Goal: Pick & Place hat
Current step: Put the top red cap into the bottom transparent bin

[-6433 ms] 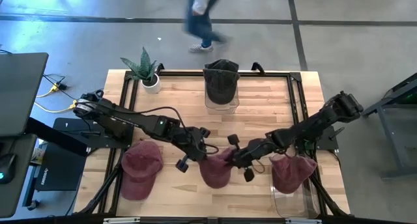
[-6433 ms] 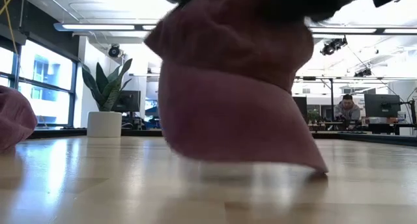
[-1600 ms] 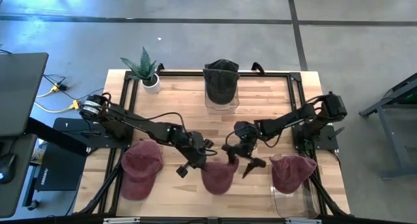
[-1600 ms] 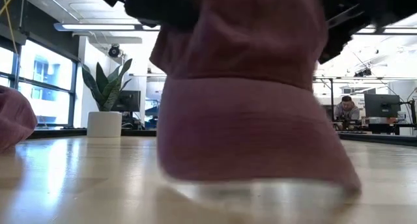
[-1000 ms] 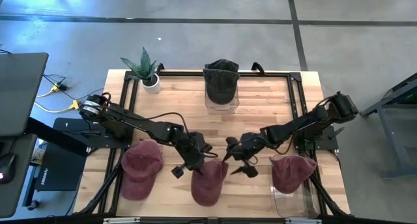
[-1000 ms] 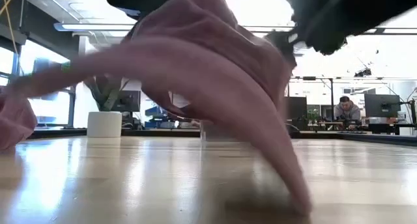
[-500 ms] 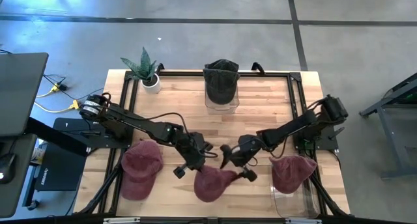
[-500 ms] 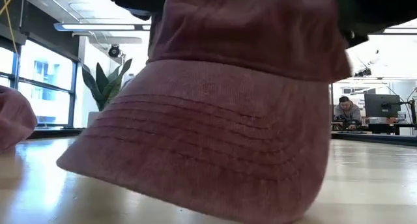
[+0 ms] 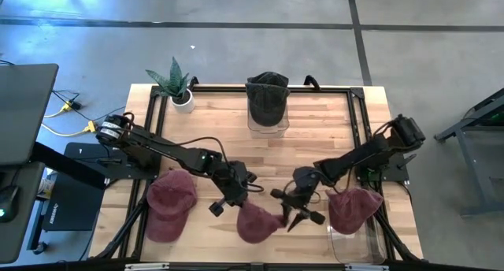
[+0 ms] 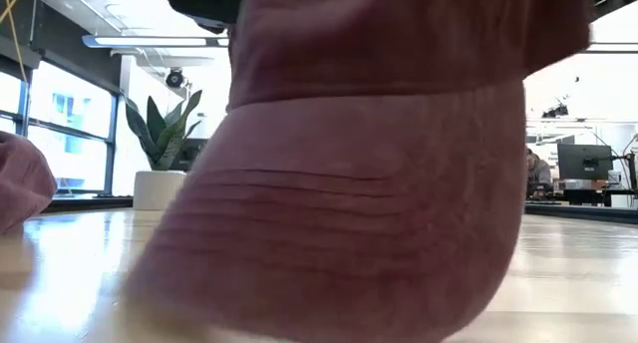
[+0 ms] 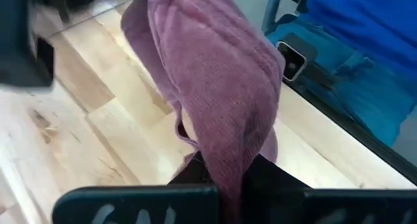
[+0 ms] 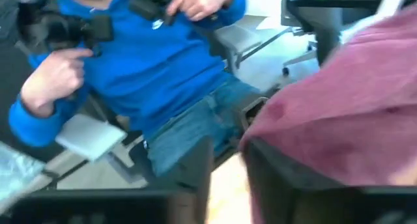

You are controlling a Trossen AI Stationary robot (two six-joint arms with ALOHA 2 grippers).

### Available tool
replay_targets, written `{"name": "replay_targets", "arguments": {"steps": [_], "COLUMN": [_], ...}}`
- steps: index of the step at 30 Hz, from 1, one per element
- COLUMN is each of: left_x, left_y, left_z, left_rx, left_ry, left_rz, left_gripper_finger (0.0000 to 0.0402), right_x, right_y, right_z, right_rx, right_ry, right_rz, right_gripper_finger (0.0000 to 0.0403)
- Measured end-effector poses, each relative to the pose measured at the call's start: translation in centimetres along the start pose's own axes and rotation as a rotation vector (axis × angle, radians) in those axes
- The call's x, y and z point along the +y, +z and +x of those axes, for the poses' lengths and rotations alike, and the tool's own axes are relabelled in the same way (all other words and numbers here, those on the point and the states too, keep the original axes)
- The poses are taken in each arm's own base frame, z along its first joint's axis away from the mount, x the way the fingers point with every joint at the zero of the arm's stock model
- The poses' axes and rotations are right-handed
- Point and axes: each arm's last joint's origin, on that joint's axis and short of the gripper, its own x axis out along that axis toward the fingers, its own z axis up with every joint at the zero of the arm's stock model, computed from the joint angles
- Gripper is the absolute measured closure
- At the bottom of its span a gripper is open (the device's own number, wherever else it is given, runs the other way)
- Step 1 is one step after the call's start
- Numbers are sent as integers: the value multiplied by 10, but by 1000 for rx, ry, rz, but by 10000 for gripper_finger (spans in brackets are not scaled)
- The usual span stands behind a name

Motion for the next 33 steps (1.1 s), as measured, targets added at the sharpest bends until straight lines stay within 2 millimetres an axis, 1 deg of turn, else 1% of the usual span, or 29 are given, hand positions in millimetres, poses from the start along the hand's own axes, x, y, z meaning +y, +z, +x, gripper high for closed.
{"name": "replay_targets", "arguments": {"steps": [3, 5, 6, 10, 12, 15, 17, 21, 24, 26, 28, 30, 33], "left_x": [-7, -13, -15, -21, -21, -20, -20, -20, -20, -20, -19, -19, -20], "left_y": [2, 5, 6, 9, 9, 9, 9, 9, 8, 8, 7, 6, 4], "left_z": [3, 5, 7, 10, 10, 10, 10, 10, 10, 10, 10, 9, 10], "left_rx": [0, -14, -21, -15, -6, 1, 1, 7, 9, 14, 24, 35, 56], "left_ry": [-26, -36, -40, 13, 38, 52, 53, 66, 70, 81, 92, 98, 97], "left_rz": [12, 31, 40, 68, 67, 66, 66, 76, 75, 77, 78, 74, 68], "left_gripper_finger": [401, 401, 401, 401, 401, 401, 401, 401, 401, 401, 401, 401, 401], "right_x": [17, 27, 30, 30, 29, 27, 23, 13, 3, -5, -11, -13, -7], "right_y": [5, 8, 10, 10, 7, 5, 5, 2, -1, -6, -10, -9, -6], "right_z": [4, 6, 7, 1, -3, -6, -8, -10, -6, -2, -2, -4, -11], "right_rx": [14, 8, 7, 49, 90, 108, 110, 98, 62, 38, 39, 55, 87], "right_ry": [38, 26, -17, -288, -383, -484, -535, -599, -602, -613, -648, -659, -670], "right_rz": [-70, -123, -127, -14, 29, 38, 40, 60, 81, 97, 146, 191, 239], "right_gripper_finger": [374, 394, 390, 354, 334, 293, 257, 170, 107, 76, 57, 48, 46]}}
